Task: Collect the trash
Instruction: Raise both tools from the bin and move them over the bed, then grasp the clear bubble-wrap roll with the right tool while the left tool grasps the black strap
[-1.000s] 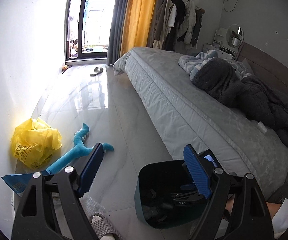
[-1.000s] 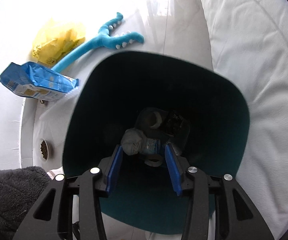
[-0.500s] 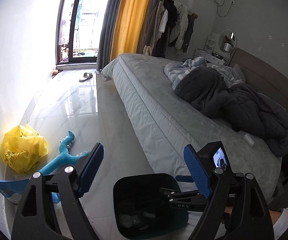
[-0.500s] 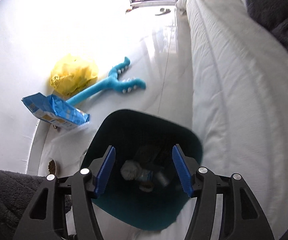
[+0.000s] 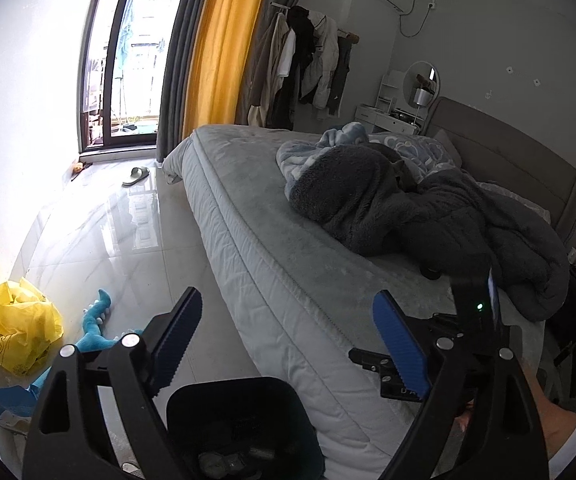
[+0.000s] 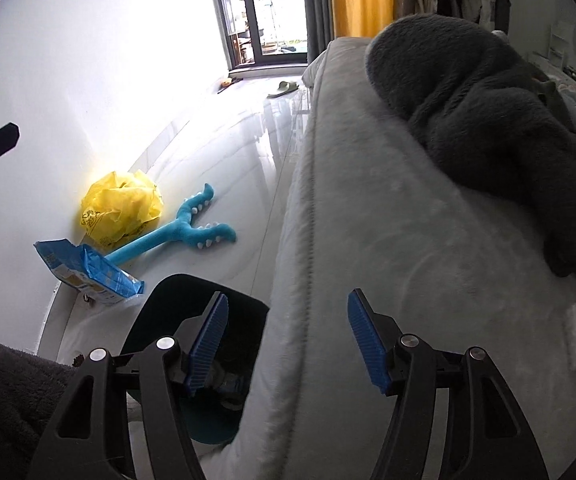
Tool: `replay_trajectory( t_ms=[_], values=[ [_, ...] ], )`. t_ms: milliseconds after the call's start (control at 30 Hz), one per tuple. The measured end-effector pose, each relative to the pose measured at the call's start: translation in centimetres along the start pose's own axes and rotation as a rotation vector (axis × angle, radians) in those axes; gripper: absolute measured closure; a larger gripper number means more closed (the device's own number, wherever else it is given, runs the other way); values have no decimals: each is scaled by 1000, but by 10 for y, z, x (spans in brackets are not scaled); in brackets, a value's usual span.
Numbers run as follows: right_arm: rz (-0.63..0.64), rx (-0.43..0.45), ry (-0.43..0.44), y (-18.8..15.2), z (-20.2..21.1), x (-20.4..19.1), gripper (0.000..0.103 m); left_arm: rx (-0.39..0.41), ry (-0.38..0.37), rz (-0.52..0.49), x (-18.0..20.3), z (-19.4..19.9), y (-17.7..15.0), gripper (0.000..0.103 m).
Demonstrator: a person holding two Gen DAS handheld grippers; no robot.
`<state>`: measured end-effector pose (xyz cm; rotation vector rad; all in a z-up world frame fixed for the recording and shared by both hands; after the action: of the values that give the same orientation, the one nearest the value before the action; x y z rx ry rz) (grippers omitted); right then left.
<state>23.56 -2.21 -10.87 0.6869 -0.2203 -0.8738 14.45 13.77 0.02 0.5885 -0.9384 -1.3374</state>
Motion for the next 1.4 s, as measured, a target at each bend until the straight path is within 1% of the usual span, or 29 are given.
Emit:
replay_trajectory(
  t_ms=[67,267,433,567,700,833,900,967,1133,1267,1400],
  values=[
    [-10,16,-28,-2,9,16,38,-9,-6,-16,10,-8,-2,14],
    [-60,60,-58,-7,29,59,38,-30,-39,-47,32,-27,-4,14],
    [-74,90,-85,-11,45,86,37,-44,-65,-74,51,-45,-3,14],
    [-84,119,-113,-12,58,109,36,-46,-96,-69,65,-60,-2,14],
    [-102,133,-139,-18,66,129,33,-56,-123,-55,78,-77,0,14],
    [-105,135,-164,-24,68,146,32,-86,-187,-23,88,-94,0,13],
    [-103,129,-178,-28,67,155,32,-90,-195,-27,94,-101,0,13],
    [-109,126,-197,-33,67,167,32,-93,-199,-47,102,-107,-1,12],
    [-150,125,-209,-42,67,190,32,-100,-196,-119,124,-121,-4,12],
    [-175,124,-215,-46,61,207,32,-119,-227,-133,140,-136,-7,11],
    [-224,117,-191,-53,57,222,32,-130,-256,-158,154,-146,-10,10]
  ],
)
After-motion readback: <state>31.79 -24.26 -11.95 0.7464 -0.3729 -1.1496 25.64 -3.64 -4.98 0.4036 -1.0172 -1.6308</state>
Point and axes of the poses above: each gripper's, at about its wrist camera, not at the fingertips, and z roughly against the way its jaws point, x to its right, y to its top, the point moved 4 cm from there along -z, roughly the way its jaws point, and after that the axes turned 3 degrees about z, right-handed, at the moved point
